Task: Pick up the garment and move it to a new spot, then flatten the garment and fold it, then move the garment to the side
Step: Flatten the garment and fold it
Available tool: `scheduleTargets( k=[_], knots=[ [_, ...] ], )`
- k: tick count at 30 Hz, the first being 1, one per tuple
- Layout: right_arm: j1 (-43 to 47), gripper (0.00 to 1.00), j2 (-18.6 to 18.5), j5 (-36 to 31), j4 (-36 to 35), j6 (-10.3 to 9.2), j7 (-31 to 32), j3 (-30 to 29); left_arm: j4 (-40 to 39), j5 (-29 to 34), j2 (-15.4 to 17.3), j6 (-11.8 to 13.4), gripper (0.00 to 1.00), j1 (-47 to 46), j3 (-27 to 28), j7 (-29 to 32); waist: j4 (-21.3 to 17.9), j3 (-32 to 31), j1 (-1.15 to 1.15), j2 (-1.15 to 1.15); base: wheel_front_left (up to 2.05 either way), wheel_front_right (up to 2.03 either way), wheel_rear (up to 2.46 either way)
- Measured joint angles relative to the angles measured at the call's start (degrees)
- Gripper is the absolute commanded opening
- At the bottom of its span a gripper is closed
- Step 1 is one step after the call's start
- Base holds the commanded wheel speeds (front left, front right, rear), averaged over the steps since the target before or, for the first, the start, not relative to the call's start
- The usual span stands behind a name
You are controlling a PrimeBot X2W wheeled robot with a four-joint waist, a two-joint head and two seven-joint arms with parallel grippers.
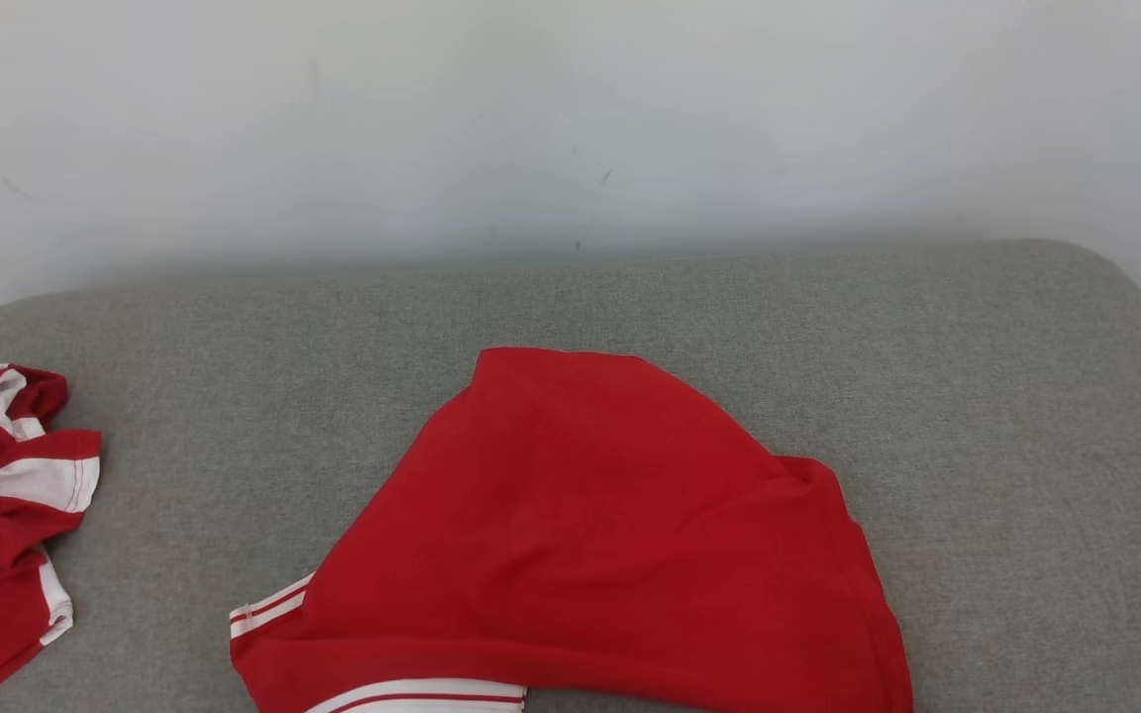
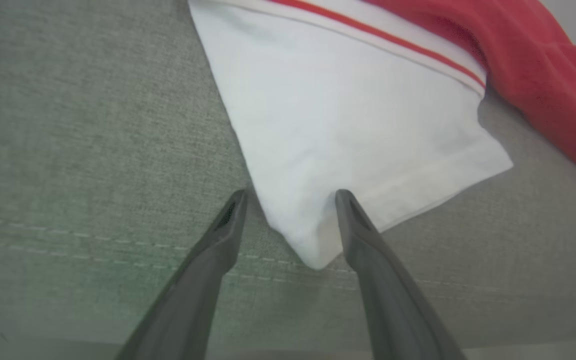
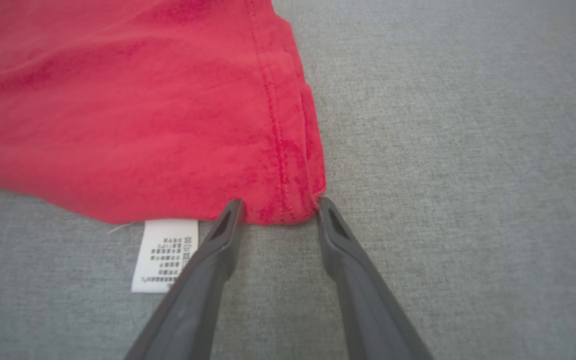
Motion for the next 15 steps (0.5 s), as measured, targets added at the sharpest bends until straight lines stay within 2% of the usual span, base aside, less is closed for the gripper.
scheduleTargets(
  k=[1,2,8,15],
  knots=[
    [-0.4,0.00,0.0,0.2,0.8,0.00,0.0,0.1,0.6,-0.8,0.0,0.1,0.27,-0.3,-0.2,-0.2,0.0,0.0,0.00,0.00,0.00,0.00,0.00],
    [-0.8,0.00,0.0,0.5,1.4,0.00,0.0,0.1,1.2,-1.4,0.1,0.2,0.02,-0.7,-0.4,-0.3,-0.1,0.1,0.00,0.00,0.00,0.00,0.00],
    [-2.8,0.00,-0.2,1.4,3.2,0.00,0.0,0.7,1.7,-4.2,0.0,0.1,0.00,-2.4,-1.4,-0.1,-0.4,0.1,0.01,0.00,0.00,0.00,0.00],
    [-0.2,0.00,-1.0,3.3,-2.3,0.01,0.0,3.0,-8.0,-4.3,-0.2,0.0,0.00,-0.9,2.9,0.1,-0.1,-0.1,0.01,0.01,0.00,0.00,0.00]
  ],
)
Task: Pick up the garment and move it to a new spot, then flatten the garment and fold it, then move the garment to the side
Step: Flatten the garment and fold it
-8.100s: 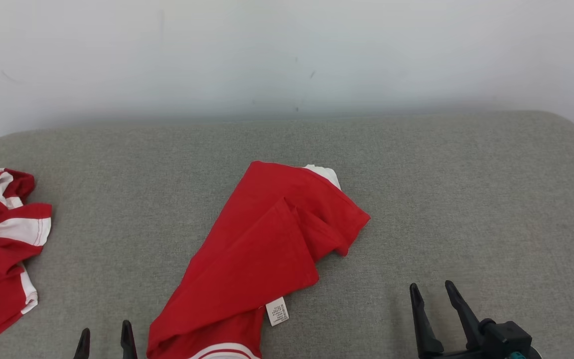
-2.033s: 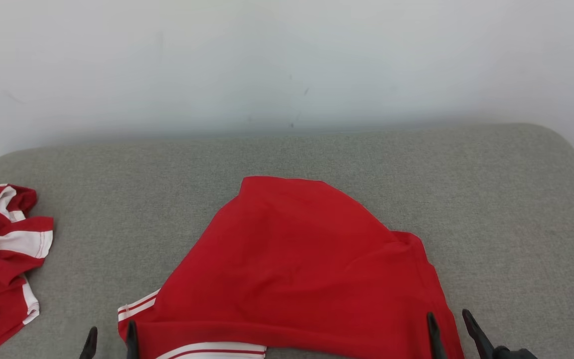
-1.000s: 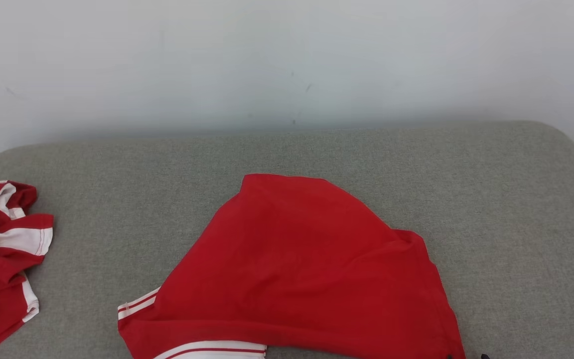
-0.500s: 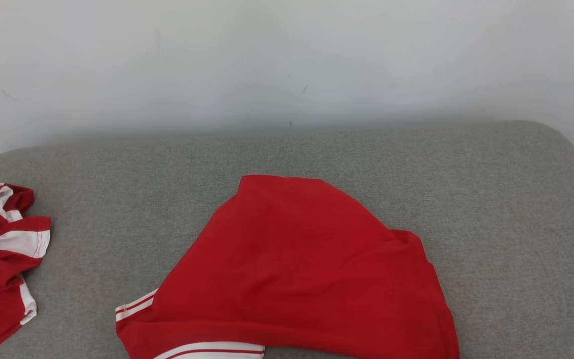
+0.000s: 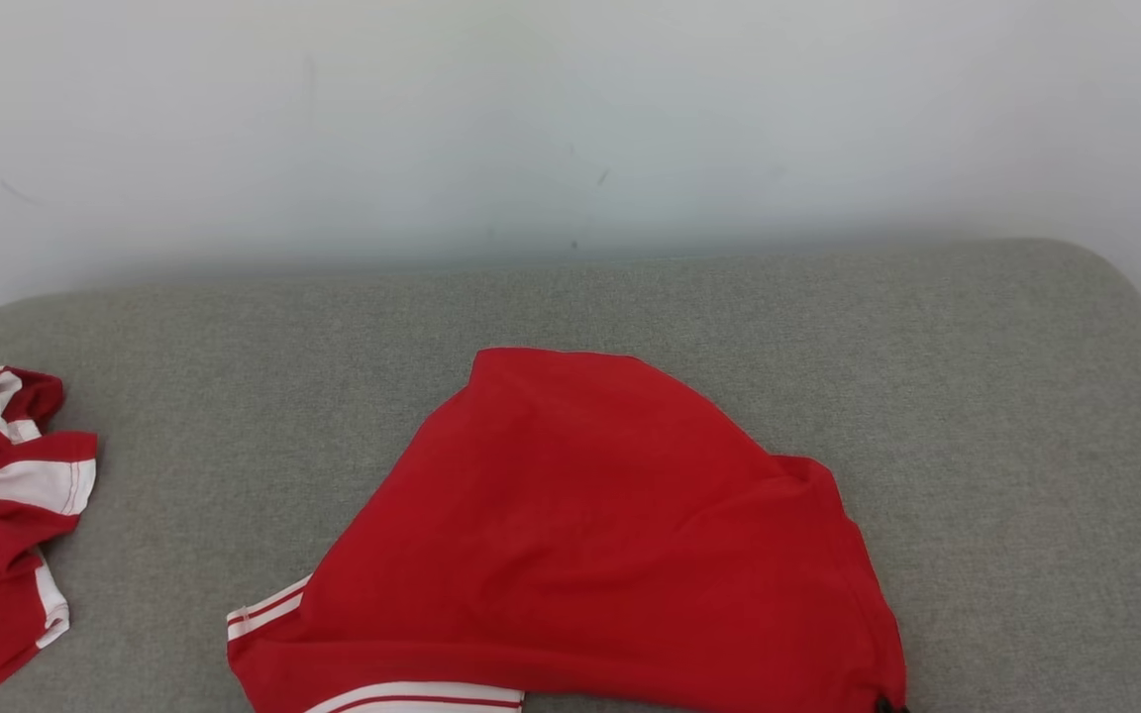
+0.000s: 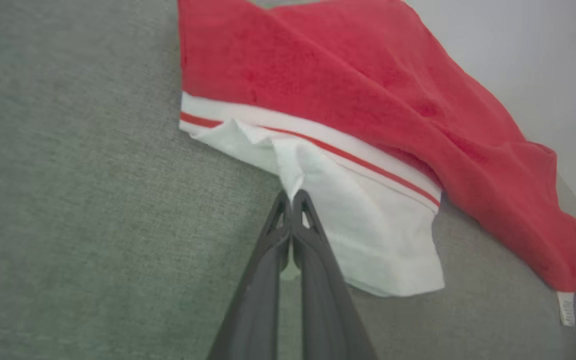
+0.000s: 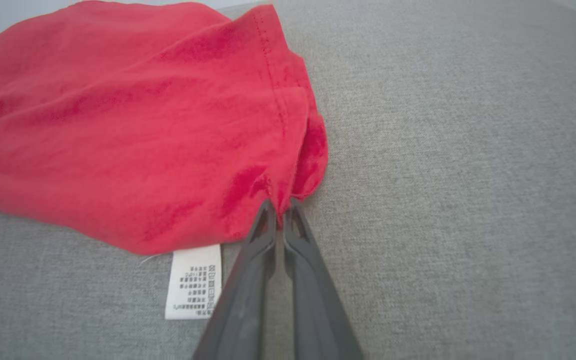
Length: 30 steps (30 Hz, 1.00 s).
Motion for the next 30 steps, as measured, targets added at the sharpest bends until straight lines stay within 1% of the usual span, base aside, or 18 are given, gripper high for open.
scheduleTargets(
  k=[2,3,6,8,11,13,18,21,24,30],
  knots=[
    [0.7,0.00,-0.4,1.3,-1.6,-0.01,0.0,0.9,-3.4,-4.2,0.0,0.0,0.00,1.0,1.5,0.0,-0.1,0.0,0.00,0.00,0.00,0.00,0.00],
    [0.9,0.00,-0.7,1.7,-2.5,0.00,0.0,1.3,-5.0,-5.3,0.0,0.0,0.00,1.0,1.7,0.0,-0.2,0.0,0.00,0.00,0.00,0.00,0.00],
    [-0.2,0.00,-0.9,3.6,-5.7,0.00,0.0,2.2,-9.3,-3.3,2.1,0.0,0.00,-0.3,1.1,0.0,-0.5,0.1,0.00,0.00,0.00,0.00,0.00],
    [-1.8,0.00,-1.6,4.7,-7.1,0.00,0.0,3.4,-12.1,-3.1,3.6,0.0,0.00,-2.5,1.4,0.6,-0.7,0.2,0.00,0.00,0.00,0.00,0.00],
    [-5.6,0.00,-2.1,8.0,-8.3,0.00,0.4,4.8,-16.3,-2.5,5.8,0.0,0.00,-8.0,1.5,3.3,-0.9,0.6,0.00,0.00,0.00,0.00,0.00],
    [-9.1,0.00,-3.0,10.0,-8.7,0.00,1.2,5.9,-18.3,-2.2,7.9,0.0,0.00,-12.5,1.6,5.9,-0.9,1.2,0.00,0.00,0.00,0.00,0.00],
    [-20.5,0.00,-4.8,15.6,-9.5,0.00,3.6,7.7,-22.0,-1.2,12.7,0.0,0.00,-26.9,0.6,12.8,-1.2,3.8,0.00,0.00,0.00,0.00,0.00],
    [-28.4,0.00,-5.7,19.0,-9.5,0.00,5.8,8.2,-21.8,-1.8,15.7,0.0,0.00,-36.7,-0.6,16.5,-1.4,5.9,0.01,0.00,0.00,0.00,0.00],
    [-37.4,0.00,-6.2,22.2,-9.4,0.00,8.5,8.0,-19.7,-2.1,18.4,0.0,0.00,-47.5,-2.4,19.1,-1.5,8.5,0.01,0.00,0.00,0.00,0.00],
    [-57.4,0.00,-6.1,27.6,-6.0,0.00,14.0,6.5,-11.9,-4.4,21.1,0.0,0.00,-68.3,-8.0,21.3,-1.8,14.4,0.02,0.01,0.00,0.00,0.00]
  ],
)
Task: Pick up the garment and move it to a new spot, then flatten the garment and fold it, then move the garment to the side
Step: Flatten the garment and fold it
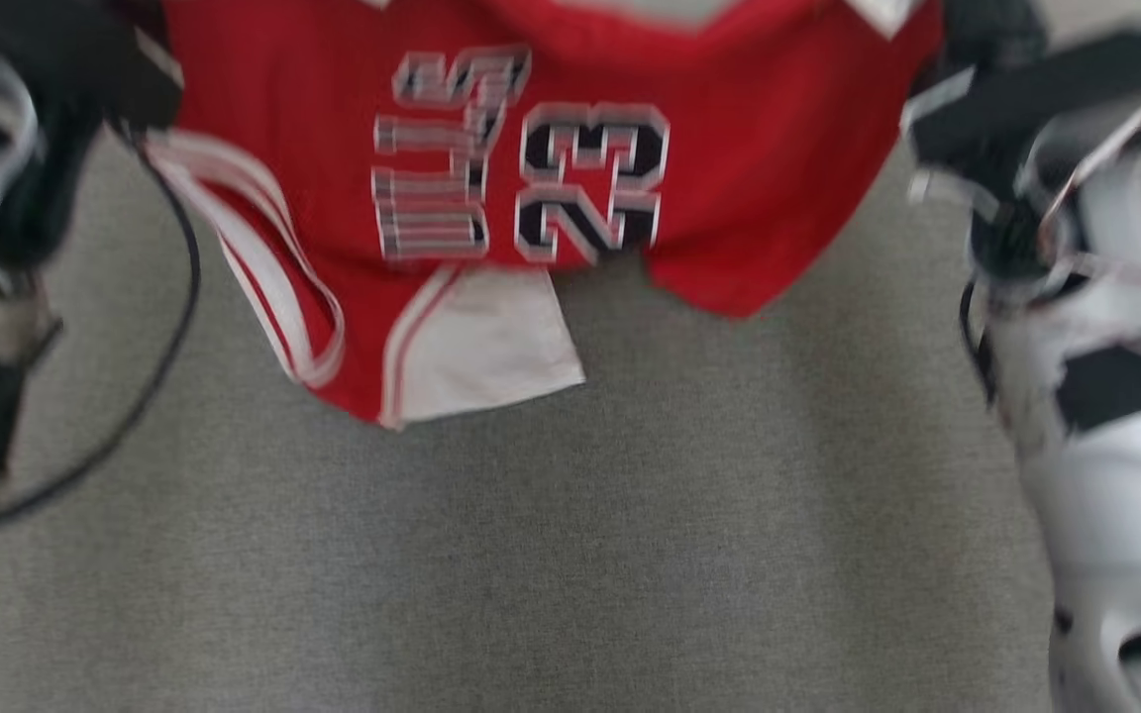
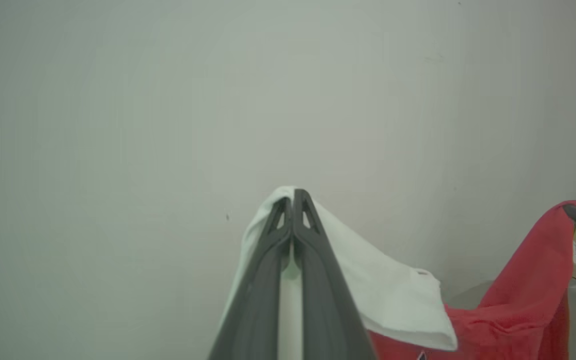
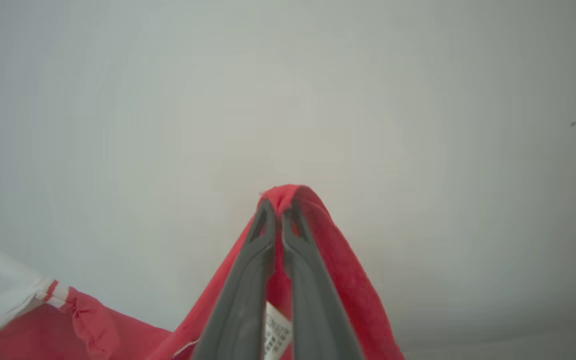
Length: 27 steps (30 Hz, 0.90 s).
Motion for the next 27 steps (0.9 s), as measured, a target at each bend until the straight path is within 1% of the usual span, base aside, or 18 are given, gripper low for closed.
scheduleTargets(
  k=[2,3,6,9,13,17,20,25,27],
  knots=[
    [-6.2,0.00,0.4,0.8,2.0,0.00,1.8,-0.7,2.8,-0.9,0.5,0.0,0.00,-6.4,-2.5,0.0,-0.1,2.0,0.00,0.00,0.00,0.00,0.00],
    [-11.5,0.00,1.1,2.0,4.3,0.00,3.4,-1.8,6.2,-2.1,0.7,0.0,0.00,-12.4,-4.5,-0.3,-0.2,3.9,0.00,0.00,0.00,0.00,0.00],
    [-19.3,0.00,2.3,3.6,8.7,-0.01,5.5,-4.2,10.9,-2.8,1.2,0.0,0.00,-20.8,-6.7,-1.2,-0.4,6.5,0.00,0.00,0.00,0.00,0.00],
    [-26.6,0.00,1.9,2.3,12.8,-0.01,6.2,-5.0,15.8,-3.3,2.0,0.0,0.00,-28.9,-8.7,-2.5,-0.6,8.9,0.00,0.00,0.00,0.00,0.00],
    [-35.0,0.00,1.4,0.1,18.1,-0.01,5.7,-6.2,22.1,-6.0,1.7,0.0,0.00,-38.7,-9.9,-4.6,-0.9,11.8,-0.01,0.00,0.00,0.00,0.00],
    [-41.3,0.00,0.9,-2.8,22.1,-0.01,4.8,-5.6,26.2,-7.5,1.2,0.0,0.00,-45.3,-12.9,-6.1,-1.2,14.4,-0.01,0.00,0.00,0.00,0.00],
    [-44.5,0.00,0.6,-4.1,24.6,-0.01,4.2,-5.5,28.0,-8.1,1.5,0.0,0.00,-49.5,-16.8,-6.4,-1.4,16.1,-0.01,0.00,0.00,0.00,0.00],
    [-47.8,0.00,0.3,-4.8,27.9,-0.01,2.9,-5.4,31.5,-10.3,1.3,0.0,0.00,-53.7,-20.0,-8.1,-1.5,18.3,-0.01,0.00,0.00,0.00,0.00],
    [-48.3,0.00,0.2,-4.9,28.4,-0.01,2.6,-5.1,32.2,-10.9,1.2,0.0,0.00,-54.2,-20.3,-8.7,-1.5,18.6,-0.01,0.00,0.00,0.00,0.00]
  ],
)
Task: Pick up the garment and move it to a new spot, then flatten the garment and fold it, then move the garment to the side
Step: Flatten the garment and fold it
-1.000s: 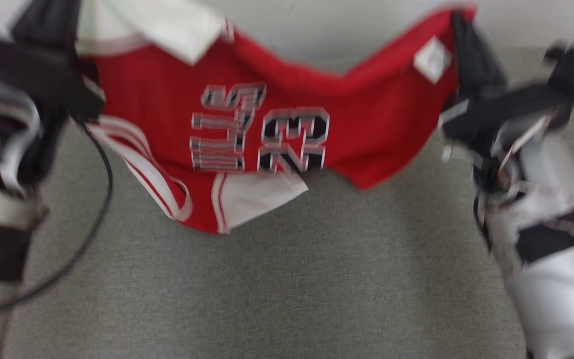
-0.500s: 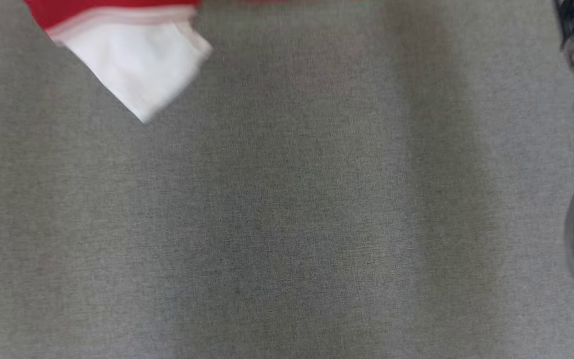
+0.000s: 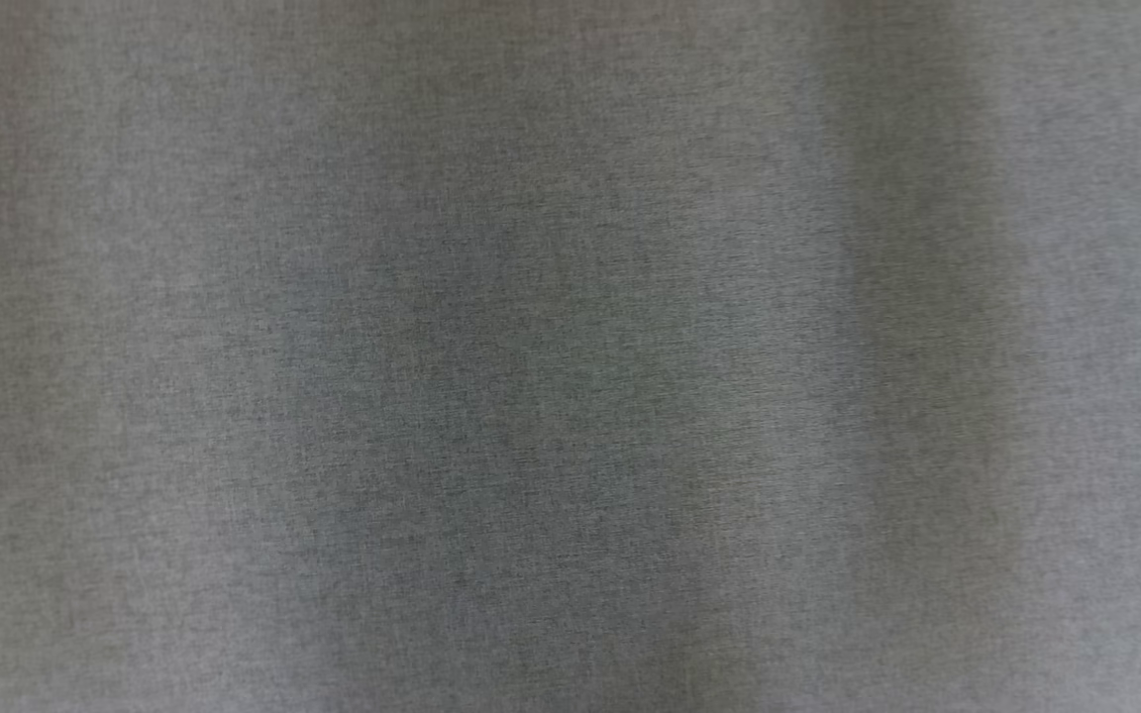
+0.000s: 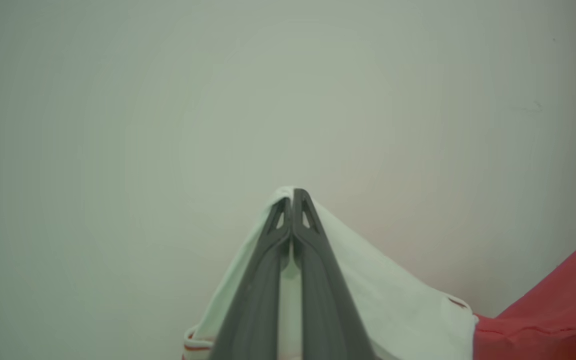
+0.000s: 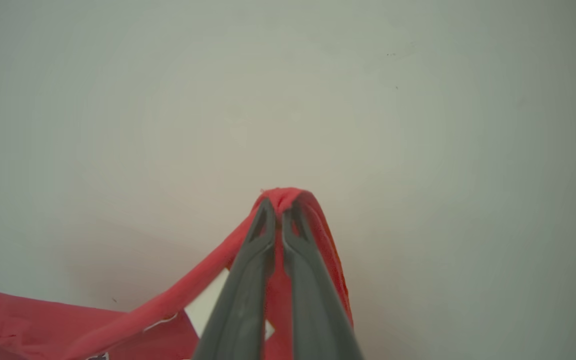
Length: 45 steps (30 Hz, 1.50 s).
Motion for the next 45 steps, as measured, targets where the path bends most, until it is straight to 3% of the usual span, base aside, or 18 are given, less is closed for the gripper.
scheduleTargets(
  k=[16,23,27,30,34,41,45],
  knots=[
    [1.8,0.00,-1.0,3.9,2.3,0.00,-2.6,5.0,3.9,-7.1,0.0,0.0,0.00,-0.5,-8.6,-7.2,1.0,-0.5,-0.01,-0.01,0.00,0.00,0.00],
    [10.6,0.00,-2.5,10.5,-2.5,0.00,-4.0,8.3,1.0,-11.8,-0.8,0.0,0.00,10.0,-8.6,-11.6,1.5,-4.0,-0.01,-0.01,0.00,0.00,0.00],
    [19.1,0.00,-3.0,14.6,-7.9,0.00,-4.5,12.0,-3.2,-13.3,-0.1,0.0,0.00,18.6,-5.8,-12.3,1.9,-6.8,-0.02,-0.02,0.00,0.00,0.00],
    [27.0,0.00,-3.9,18.1,-12.7,0.00,-4.5,14.2,-10.4,-13.1,0.7,1.7,0.00,26.4,-1.3,-12.4,2.1,-9.2,-0.02,-0.02,0.00,0.00,0.00],
    [38.6,0.00,-5.5,21.3,-19.1,0.00,-5.8,15.9,-22.4,-11.3,2.1,6.4,0.00,40.1,3.5,-12.4,2.2,-12.5,-0.03,-0.02,0.00,0.00,0.00],
    [58.2,0.00,-7.4,23.9,-27.3,0.00,-7.1,16.5,-44.0,-10.2,3.5,14.7,0.00,66.8,8.3,-12.4,2.9,-17.4,-0.04,-0.03,0.00,0.00,0.00],
    [67.6,0.00,-8.1,24.1,-30.8,0.00,-6.8,15.9,-51.7,-10.2,3.3,17.9,0.00,82.3,10.8,-12.5,3.4,-19.5,-0.03,-0.03,0.00,0.00,0.00]
  ],
)
